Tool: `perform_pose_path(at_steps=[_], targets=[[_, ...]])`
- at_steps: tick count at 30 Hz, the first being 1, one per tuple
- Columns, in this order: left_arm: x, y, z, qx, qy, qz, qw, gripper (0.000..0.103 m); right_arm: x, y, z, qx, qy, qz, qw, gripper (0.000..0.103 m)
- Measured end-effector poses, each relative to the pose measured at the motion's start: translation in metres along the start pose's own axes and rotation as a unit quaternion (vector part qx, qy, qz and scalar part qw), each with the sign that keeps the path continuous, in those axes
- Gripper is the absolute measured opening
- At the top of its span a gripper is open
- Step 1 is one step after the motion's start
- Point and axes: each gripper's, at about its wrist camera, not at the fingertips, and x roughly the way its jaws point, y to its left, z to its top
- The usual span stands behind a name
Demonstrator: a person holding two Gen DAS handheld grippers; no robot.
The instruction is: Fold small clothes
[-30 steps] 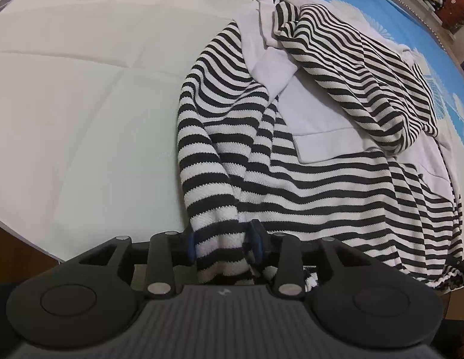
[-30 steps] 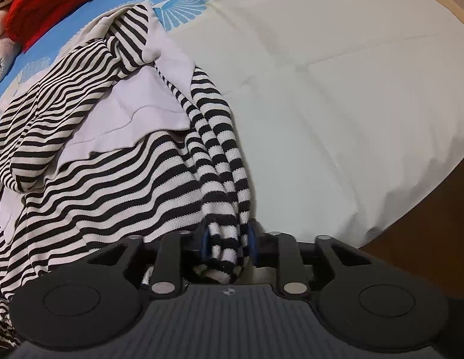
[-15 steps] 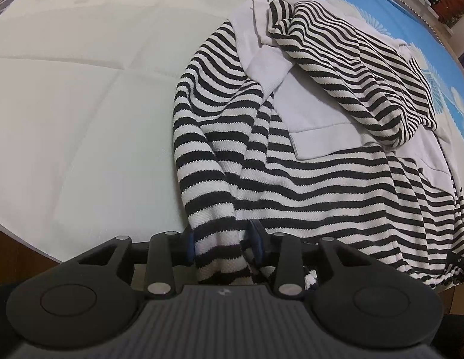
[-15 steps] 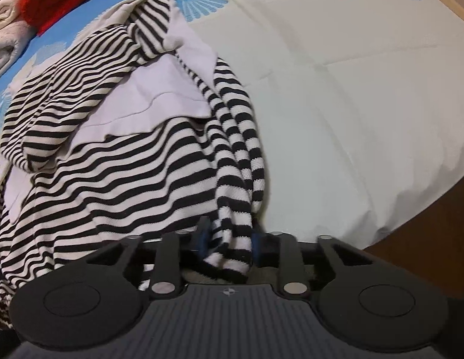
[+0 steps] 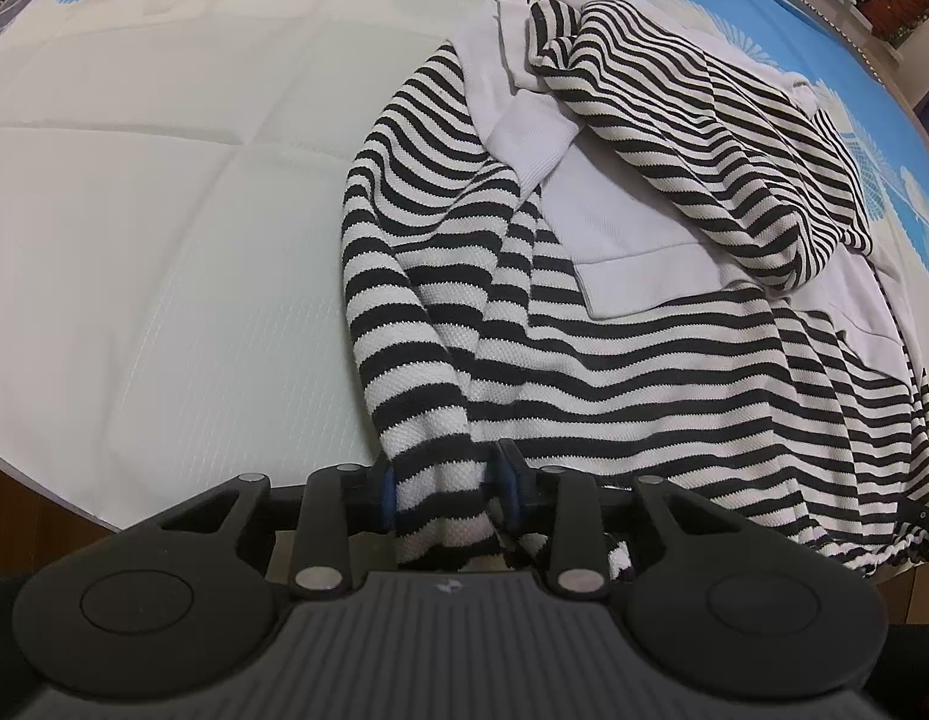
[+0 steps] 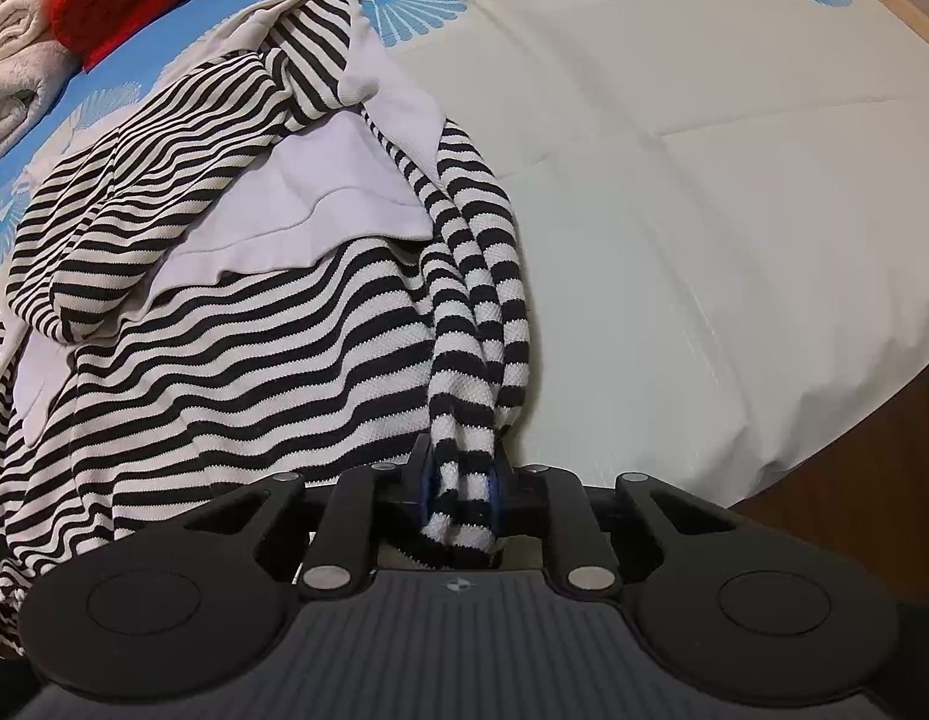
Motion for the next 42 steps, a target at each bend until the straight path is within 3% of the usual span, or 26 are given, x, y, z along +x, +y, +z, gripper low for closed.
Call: perform_pose_path(at_steps=[3, 7, 12, 15, 18, 22, 25, 28, 31, 37, 42], targets=[[-0.003, 0.0, 0.001, -0.001, -0.009, -0.003, 1.0, 0.011, 0.0, 0.001, -0.001, -0.002, -0.003, -0.001, 1.0, 0.016], [-0.008, -0.004, 0.002, 0.006, -0.024, -0.006, 0.9997, 0.008, -0.005, 0.003, -0.001, -0.01, -0.017, 0.002, 1.0, 0.009], [-0.028, -0.009, 0.002, 0.029, -0.06, -0.014, 0.9977, 0.007, -0.023, 0.005, 0.003, -0.014, -0.059, 0.025, 0.998, 0.008], [-0.057, -0.003, 0.003, 0.024, -0.087, -0.04, 0.9951, 0.007, -0.048, 0.005, 0.009, -0.016, -0.092, 0.052, 0.994, 0.008], [-0.099, 0.005, 0.0, 0.013, -0.123, -0.078, 0.9892, 0.006, -0.083, -0.001, 0.012, -0.01, -0.127, 0.084, 0.988, 0.007], [-0.164, 0.013, -0.023, -0.006, -0.187, -0.121, 0.9748, 0.005, -0.143, -0.01, 0.008, -0.02, -0.177, 0.127, 0.976, 0.007], [-0.188, 0.015, -0.04, -0.006, -0.207, -0.142, 0.968, 0.005, -0.189, -0.022, -0.001, -0.013, -0.212, 0.158, 0.964, 0.007], [-0.185, 0.01, -0.04, -0.004, -0.193, -0.146, 0.9702, 0.005, -0.217, -0.028, -0.012, -0.012, -0.237, 0.173, 0.956, 0.007], [-0.17, 0.008, -0.021, -0.002, -0.176, -0.141, 0.9742, 0.005, -0.216, -0.031, -0.011, -0.001, -0.235, 0.173, 0.956, 0.007], [-0.126, 0.025, 0.053, -0.016, -0.125, -0.165, 0.9782, 0.005, -0.177, -0.024, 0.027, 0.016, -0.215, 0.155, 0.964, 0.007], [-0.057, 0.023, 0.122, -0.019, -0.078, -0.151, 0.9853, 0.006, -0.125, -0.007, 0.08, 0.011, -0.188, 0.151, 0.97, 0.007]])
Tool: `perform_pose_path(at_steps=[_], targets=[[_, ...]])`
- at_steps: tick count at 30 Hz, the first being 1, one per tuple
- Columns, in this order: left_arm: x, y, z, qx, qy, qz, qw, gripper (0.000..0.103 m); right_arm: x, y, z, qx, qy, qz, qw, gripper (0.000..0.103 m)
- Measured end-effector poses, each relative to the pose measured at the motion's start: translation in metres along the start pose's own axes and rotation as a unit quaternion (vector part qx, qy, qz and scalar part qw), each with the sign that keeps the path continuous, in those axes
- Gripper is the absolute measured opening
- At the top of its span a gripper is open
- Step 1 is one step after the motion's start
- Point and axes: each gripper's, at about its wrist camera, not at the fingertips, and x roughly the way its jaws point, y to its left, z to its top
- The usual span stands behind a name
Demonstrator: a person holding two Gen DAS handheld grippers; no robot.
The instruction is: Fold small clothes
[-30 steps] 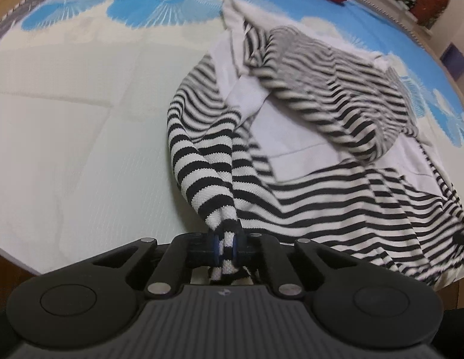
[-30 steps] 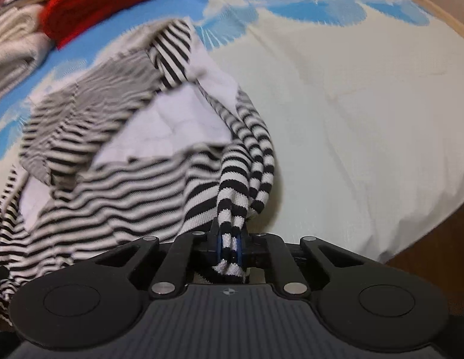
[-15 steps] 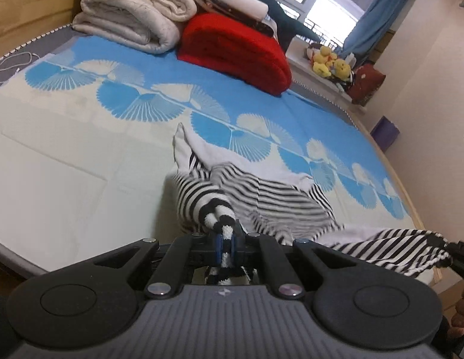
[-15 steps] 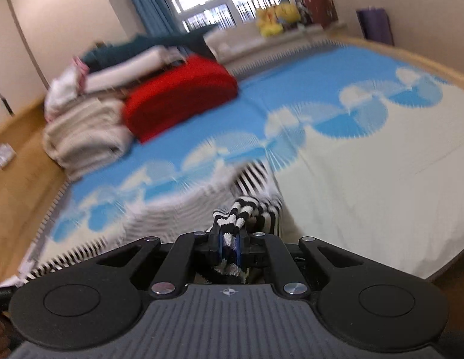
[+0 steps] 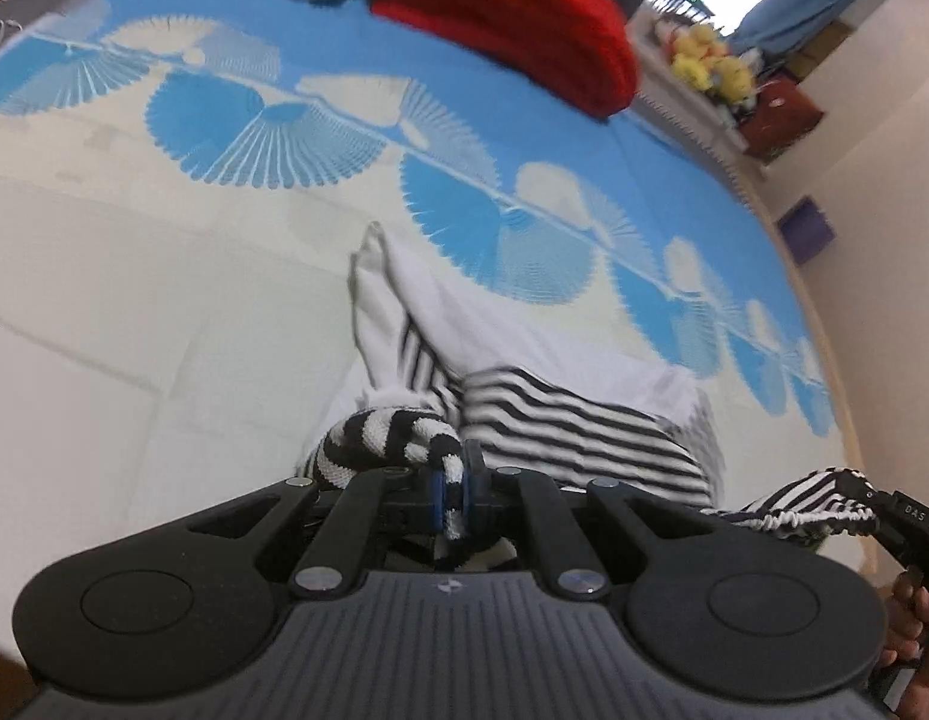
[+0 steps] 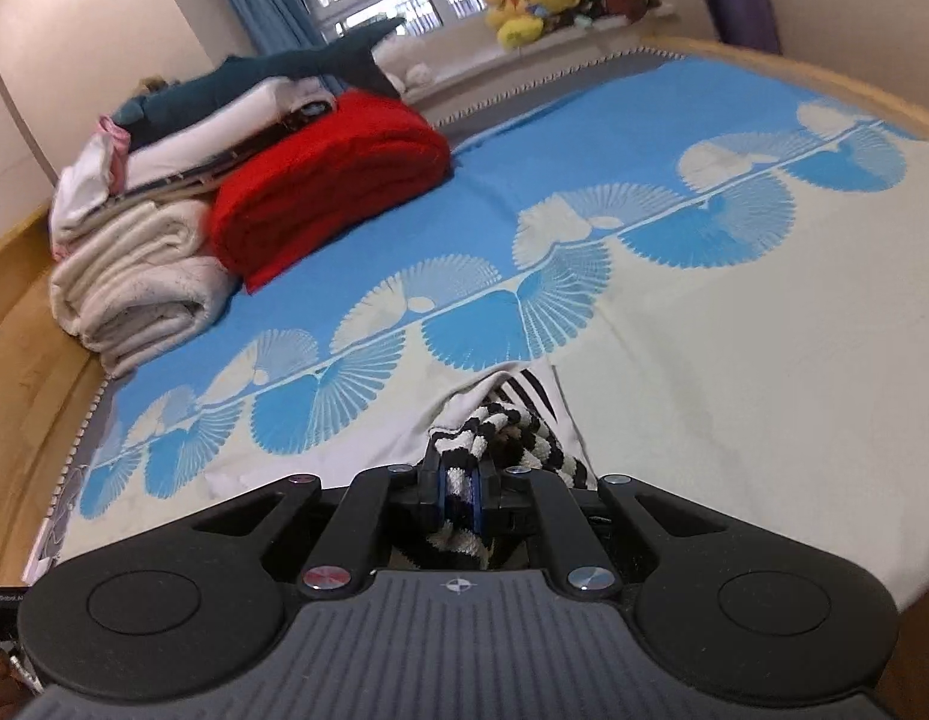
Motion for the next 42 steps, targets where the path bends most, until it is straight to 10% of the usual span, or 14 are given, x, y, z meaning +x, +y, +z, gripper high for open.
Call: perform_pose_path(at_steps=[13, 18, 25, 29, 35, 42], targets=[[0.084, 0.041, 0.048, -0.108, -0.006, -0.026, 0.9937, 0.006, 0.154, -0.028, 0.018, 0.049, 0.083, -0.012, 0.995, 0.007], [0.071, 0.054, 0.065, -0.161, -0.062, -0.07, 0.9825, 0.031, 0.172, -0.039, 0.033, 0.112, 0.072, -0.004, 0.991, 0.02], [0.058, 0.028, 0.061, -0.072, -0.073, -0.074, 0.992, 0.046, 0.155, -0.058, 0.046, 0.158, 0.016, -0.007, 0.987, 0.05], [0.06, 0.014, 0.046, -0.043, -0.049, -0.076, 0.995, 0.047, 0.136, -0.061, 0.046, 0.147, 0.002, 0.01, 0.989, 0.051], [0.081, -0.016, 0.028, 0.031, -0.01, -0.052, 0.9981, 0.067, 0.16, -0.031, 0.017, 0.072, 0.131, 0.066, 0.987, 0.053], [0.115, -0.047, 0.02, 0.095, 0.018, -0.006, 0.9953, 0.075, 0.195, 0.012, -0.015, -0.048, 0.209, 0.028, 0.976, 0.053]])
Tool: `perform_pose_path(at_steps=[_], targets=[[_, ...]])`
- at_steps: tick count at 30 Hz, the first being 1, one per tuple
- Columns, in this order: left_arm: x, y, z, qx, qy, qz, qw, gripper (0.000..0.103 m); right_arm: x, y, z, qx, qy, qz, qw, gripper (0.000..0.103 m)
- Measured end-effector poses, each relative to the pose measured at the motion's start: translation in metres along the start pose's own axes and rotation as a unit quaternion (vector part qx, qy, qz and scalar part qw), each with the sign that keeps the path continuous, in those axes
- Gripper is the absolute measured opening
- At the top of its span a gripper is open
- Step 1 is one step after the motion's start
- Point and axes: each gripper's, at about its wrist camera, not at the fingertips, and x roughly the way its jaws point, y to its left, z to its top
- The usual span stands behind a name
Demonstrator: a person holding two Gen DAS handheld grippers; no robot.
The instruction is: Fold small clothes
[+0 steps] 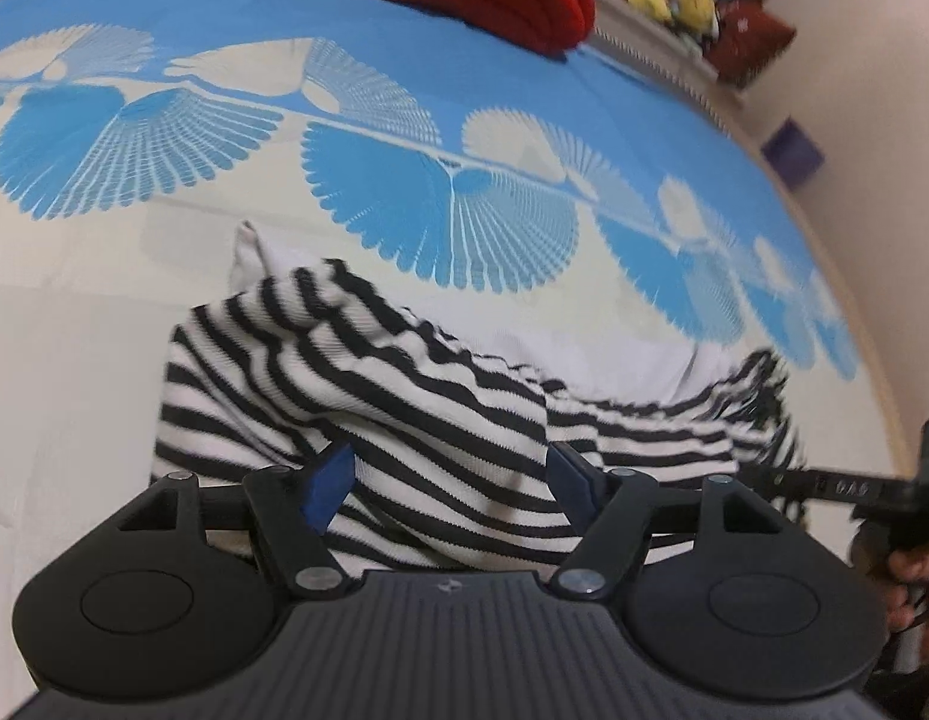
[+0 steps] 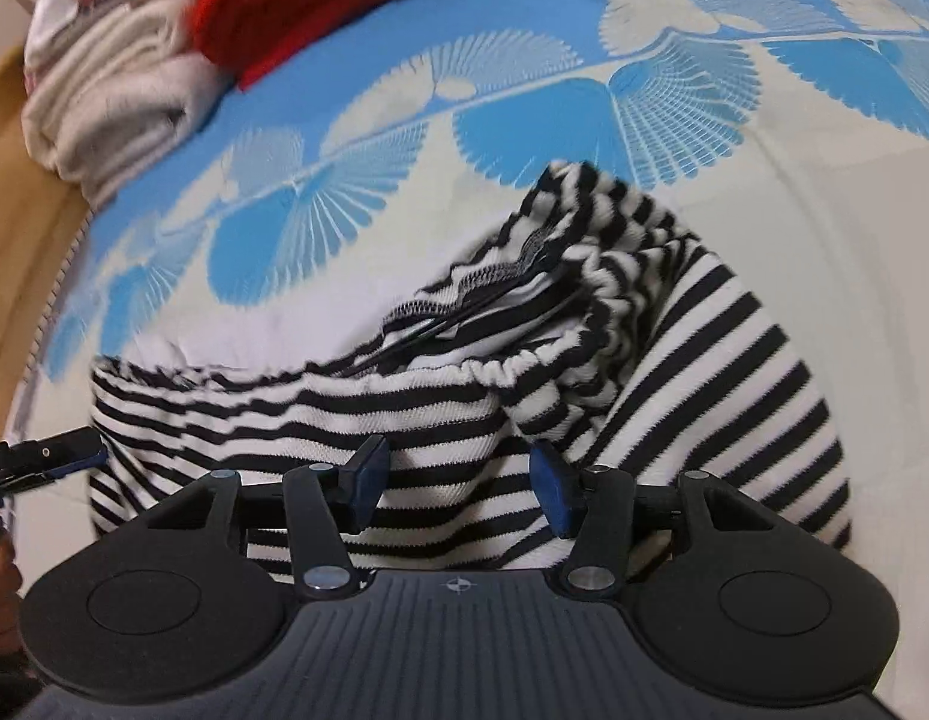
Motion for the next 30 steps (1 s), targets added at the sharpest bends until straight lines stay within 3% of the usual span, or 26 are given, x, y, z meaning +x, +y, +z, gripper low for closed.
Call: perform_pose_path(at_steps=[1, 2, 3, 4, 5, 10, 17, 20, 23, 25, 28, 30], targets=[[0.005, -0.004, 0.001, 0.012, -0.004, 0.013, 0.9998, 0.074, 0.002, 0.003, 0.0, -0.004, 0.001, -0.005, 1.0, 0.052], [0.009, -0.008, 0.002, 0.023, -0.007, 0.026, 0.9994, 0.067, 0.005, 0.006, 0.002, -0.011, 0.002, -0.01, 1.0, 0.037], [0.014, -0.011, 0.005, 0.035, -0.008, 0.036, 0.9987, 0.039, 0.006, 0.009, 0.002, -0.016, -0.003, -0.014, 1.0, 0.008], [0.016, -0.011, 0.008, 0.044, -0.011, 0.045, 0.998, 0.018, 0.005, 0.011, 0.004, -0.019, -0.01, -0.021, 1.0, 0.002], [0.016, -0.01, 0.012, 0.042, -0.019, 0.053, 0.9975, 0.004, 0.002, 0.013, 0.007, -0.019, -0.022, -0.022, 0.999, 0.001], [-0.003, 0.005, 0.036, -0.036, -0.093, 0.015, 0.9949, 0.004, -0.034, 0.02, 0.025, 0.0, -0.17, -0.008, 0.985, 0.0], [0.003, 0.011, 0.053, -0.07, -0.135, 0.016, 0.9882, 0.004, -0.03, 0.04, 0.043, -0.029, -0.256, -0.022, 0.966, 0.001], [0.029, 0.019, 0.057, -0.076, -0.086, 0.027, 0.9931, 0.005, -0.009, 0.04, 0.05, -0.034, -0.236, -0.048, 0.97, 0.001], [0.063, 0.027, 0.052, -0.079, -0.016, 0.041, 0.9959, 0.007, 0.027, 0.032, 0.057, -0.034, -0.164, -0.072, 0.983, 0.003], [0.068, 0.03, 0.051, -0.075, -0.007, 0.036, 0.9965, 0.008, 0.049, 0.028, 0.057, -0.043, -0.108, -0.087, 0.989, 0.003], [0.056, 0.044, 0.061, -0.098, -0.004, 0.007, 0.9952, 0.023, 0.064, 0.024, 0.054, -0.056, -0.074, -0.1, 0.991, 0.004], [0.033, 0.06, 0.068, -0.135, -0.047, -0.004, 0.9897, 0.045, 0.055, 0.022, 0.057, -0.05, -0.079, -0.09, 0.992, 0.009]])
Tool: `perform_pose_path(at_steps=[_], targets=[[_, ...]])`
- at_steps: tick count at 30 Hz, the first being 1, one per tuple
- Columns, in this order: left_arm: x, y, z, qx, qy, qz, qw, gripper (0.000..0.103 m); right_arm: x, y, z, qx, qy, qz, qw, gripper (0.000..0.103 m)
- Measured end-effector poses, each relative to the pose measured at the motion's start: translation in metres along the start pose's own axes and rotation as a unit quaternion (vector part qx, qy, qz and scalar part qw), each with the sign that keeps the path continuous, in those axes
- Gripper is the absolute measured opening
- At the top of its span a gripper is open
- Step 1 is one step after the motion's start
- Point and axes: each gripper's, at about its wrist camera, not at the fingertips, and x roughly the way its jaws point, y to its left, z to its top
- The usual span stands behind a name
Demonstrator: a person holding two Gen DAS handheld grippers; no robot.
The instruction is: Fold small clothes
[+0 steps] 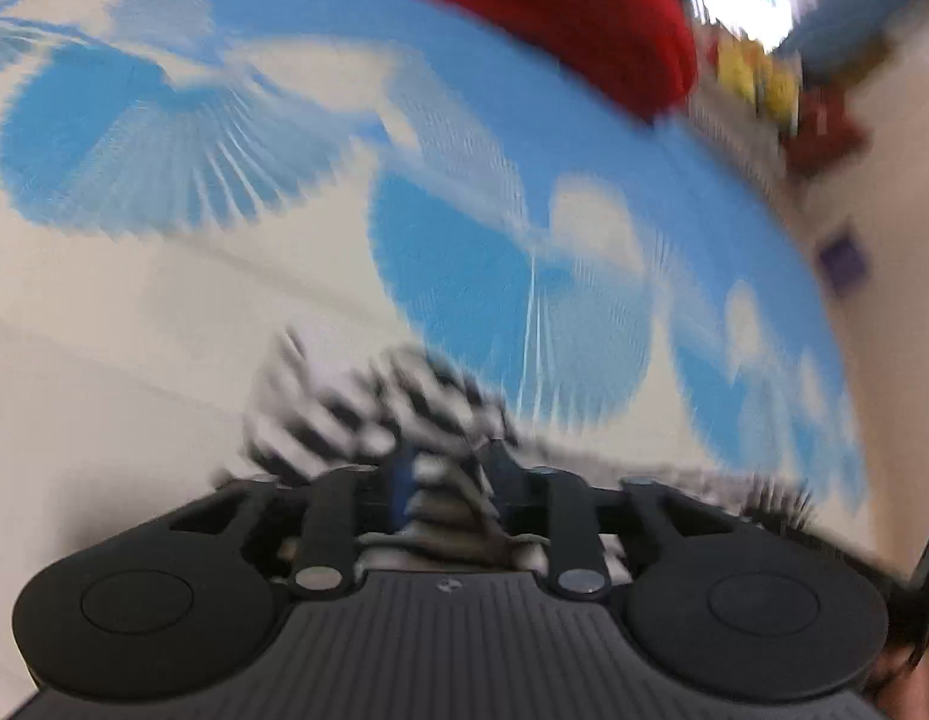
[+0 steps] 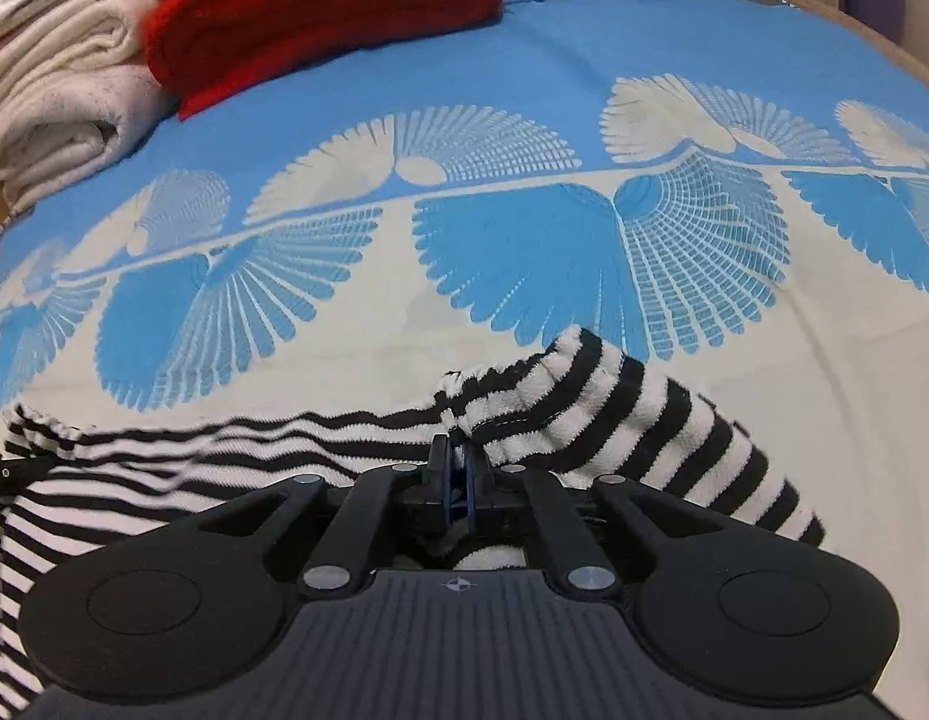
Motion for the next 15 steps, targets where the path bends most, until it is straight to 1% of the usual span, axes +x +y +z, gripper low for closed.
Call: perform_pose_path(at_steps=[1, 2, 3, 4, 5, 6, 7, 8, 10, 12, 14, 15], targets=[[-0.013, 0.008, 0.007, -0.015, -0.026, -0.004, 0.9995, 0.049, -0.008, -0.002, 0.003, 0.009, -0.01, 0.007, 1.0, 0.018], [-0.022, 0.014, 0.01, -0.023, -0.04, -0.003, 0.9989, 0.05, -0.019, -0.006, 0.007, 0.018, -0.03, 0.019, 0.999, 0.023], [-0.027, 0.021, 0.013, -0.025, -0.047, 0.003, 0.9986, 0.05, -0.033, -0.01, 0.011, 0.025, -0.057, 0.033, 0.998, 0.033], [-0.029, 0.024, 0.014, -0.021, -0.045, 0.012, 0.9987, 0.05, -0.042, -0.013, 0.014, 0.026, -0.078, 0.04, 0.996, 0.042], [-0.027, 0.026, 0.013, -0.012, -0.035, 0.021, 0.9991, 0.05, -0.052, -0.019, 0.017, 0.024, -0.097, 0.043, 0.994, 0.047], [-0.023, 0.025, 0.011, 0.001, -0.022, 0.026, 0.9994, 0.05, -0.059, -0.023, 0.017, 0.018, -0.114, 0.036, 0.993, 0.054], [-0.018, 0.023, 0.008, 0.018, -0.007, 0.027, 0.9994, 0.051, -0.063, -0.028, 0.018, 0.012, -0.121, 0.026, 0.992, 0.054], [-0.014, 0.019, 0.005, 0.037, 0.005, 0.03, 0.9988, 0.053, -0.064, -0.034, 0.019, 0.006, -0.119, 0.016, 0.993, 0.054], [-0.006, 0.009, -0.003, 0.08, 0.015, 0.045, 0.9956, 0.057, -0.06, -0.047, 0.02, 0.009, -0.104, 0.0, 0.995, 0.054], [0.001, 0.003, -0.009, 0.112, 0.018, 0.065, 0.9914, 0.059, -0.054, -0.059, 0.021, 0.018, -0.09, -0.002, 0.996, 0.054], [0.008, 0.001, -0.012, 0.121, 0.019, 0.085, 0.9889, 0.058, -0.045, -0.065, 0.018, 0.015, -0.067, 0.003, 0.998, 0.054], [0.011, 0.002, -0.014, 0.121, 0.018, 0.091, 0.9882, 0.056, -0.039, -0.065, 0.017, 0.008, -0.051, 0.006, 0.999, 0.054]])
